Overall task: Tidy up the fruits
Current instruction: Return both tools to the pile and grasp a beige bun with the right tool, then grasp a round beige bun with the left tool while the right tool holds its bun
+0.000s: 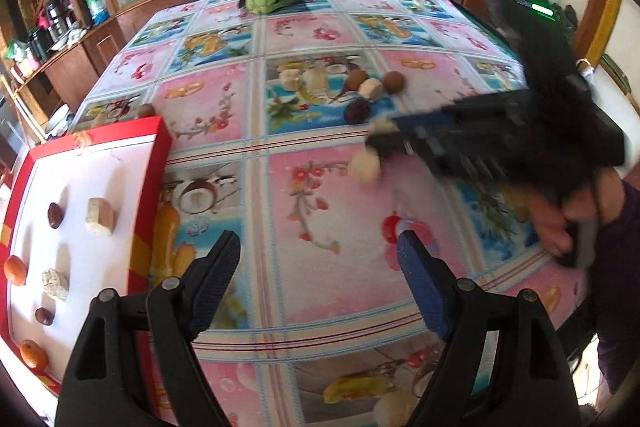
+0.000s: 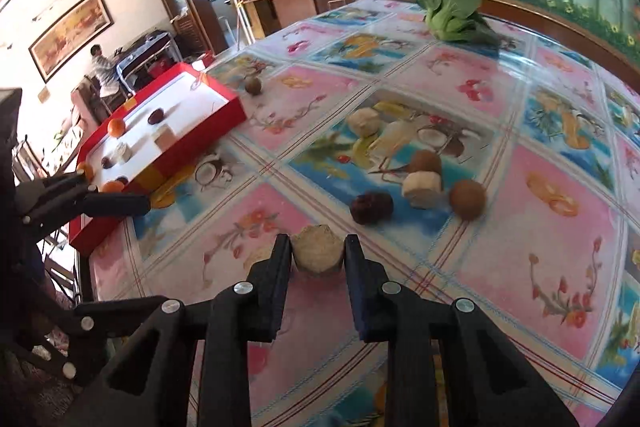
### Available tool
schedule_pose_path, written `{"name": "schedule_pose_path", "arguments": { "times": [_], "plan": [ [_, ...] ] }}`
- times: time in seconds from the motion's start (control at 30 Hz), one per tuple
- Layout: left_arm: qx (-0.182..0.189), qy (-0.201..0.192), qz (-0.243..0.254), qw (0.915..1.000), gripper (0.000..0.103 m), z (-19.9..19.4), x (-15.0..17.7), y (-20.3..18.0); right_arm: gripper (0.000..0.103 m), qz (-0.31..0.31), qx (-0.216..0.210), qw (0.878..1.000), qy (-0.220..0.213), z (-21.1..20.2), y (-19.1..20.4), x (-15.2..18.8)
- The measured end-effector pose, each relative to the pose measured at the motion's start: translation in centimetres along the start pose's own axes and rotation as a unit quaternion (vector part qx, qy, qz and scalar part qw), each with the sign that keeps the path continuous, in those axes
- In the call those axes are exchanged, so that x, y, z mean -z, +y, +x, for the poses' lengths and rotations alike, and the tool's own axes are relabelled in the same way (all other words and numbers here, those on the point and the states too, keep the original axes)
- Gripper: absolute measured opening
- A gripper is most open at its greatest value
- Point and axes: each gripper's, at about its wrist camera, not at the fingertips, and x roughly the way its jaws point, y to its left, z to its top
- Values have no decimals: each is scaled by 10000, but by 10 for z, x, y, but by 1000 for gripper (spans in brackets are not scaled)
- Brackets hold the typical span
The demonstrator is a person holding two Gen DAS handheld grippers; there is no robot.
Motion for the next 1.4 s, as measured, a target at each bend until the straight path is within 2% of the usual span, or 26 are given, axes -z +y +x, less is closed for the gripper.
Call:
{"name": "schedule_pose_path", "arguments": {
  "times": [0.07, 0.17, 0.33, 0.47, 0.5, 0.57, 0.6, 0.83, 0.9, 1.1, 1.23, 1.4],
  "plan": [
    [-76, 17, -69, 9999, 81, 1, 1, 6, 26, 586, 143, 9981, -105, -7, -25, -3],
    [-132, 7, -141, 9998, 81, 1, 1, 12, 26, 1019, 148, 9946, -116, -13, -42, -1],
    [25, -27, 105, 9999, 81, 10, -6, -2, 26, 1093, 235, 9937, -100, -16, -39, 3],
    [103, -53, 392, 9992, 80, 26, -17, -19, 26, 1217, 327, 9920, 120, -4, -45, 1],
    [97, -44, 402, 9991, 76, 30, -20, -20, 26, 1252, 333, 9914, 171, -2, -49, 0],
    [162, 36, 382, 9991, 41, 38, -25, -22, 26, 1281, 299, 9912, 147, -2, -50, -2],
    [259, 92, 357, 9990, 38, 41, -27, -22, 26, 1281, 301, 9912, 148, -2, -49, -1],
    [405, 87, 324, 9986, 37, 50, -32, -27, 26, 1167, 363, 9924, 138, -3, -47, -2],
    [351, 63, 346, 9988, 26, 51, -32, -28, 26, 1115, 398, 9929, 119, -2, -45, -2],
    [358, -47, 208, 9991, 25, 49, -31, -24, 26, 899, 658, 9938, -70, 2, -36, -1],
    [26, -376, 150, 9992, 25, 33, -29, -18, 26, 776, 638, 9940, -434, -5, -27, -2],
    [-363, -961, -12, 9947, 25, -4, -26, 1, 26, 855, 592, 9903, -920, -19, -18, -6]
  ]
}}
